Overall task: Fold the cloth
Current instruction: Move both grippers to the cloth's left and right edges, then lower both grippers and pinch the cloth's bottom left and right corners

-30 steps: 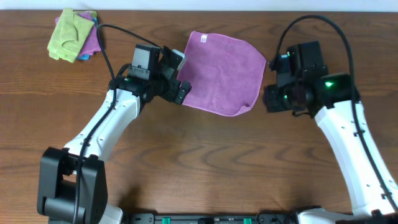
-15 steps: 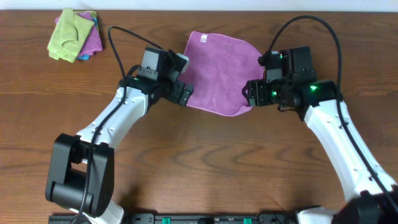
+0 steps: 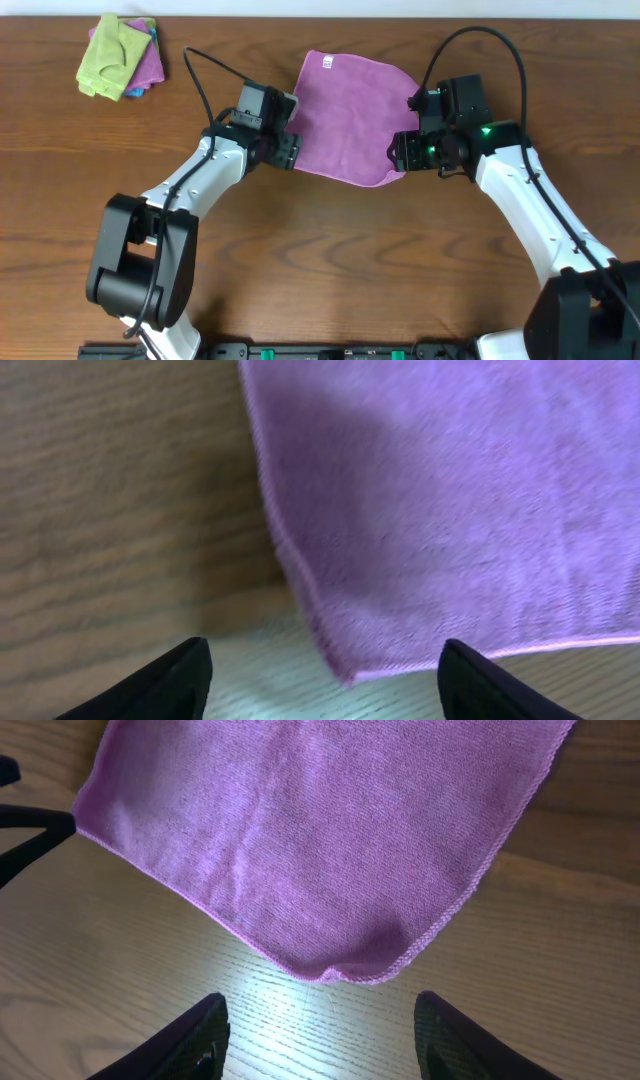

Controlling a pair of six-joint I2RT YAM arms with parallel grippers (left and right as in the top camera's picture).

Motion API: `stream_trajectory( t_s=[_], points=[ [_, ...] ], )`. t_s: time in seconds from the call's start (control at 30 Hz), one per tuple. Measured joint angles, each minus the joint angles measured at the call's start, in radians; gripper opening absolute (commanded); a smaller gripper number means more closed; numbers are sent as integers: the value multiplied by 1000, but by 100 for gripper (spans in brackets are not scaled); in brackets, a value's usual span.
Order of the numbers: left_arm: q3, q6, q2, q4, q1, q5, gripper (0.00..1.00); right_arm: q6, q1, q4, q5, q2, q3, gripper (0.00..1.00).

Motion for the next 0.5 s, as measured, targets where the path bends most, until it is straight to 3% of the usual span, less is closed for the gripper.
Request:
stream_trajectory(
  t_s=[0.5],
  points=[
    [0,-47,56,-29,0,-12,61,0,0,15,1,0,0,58]
  ],
)
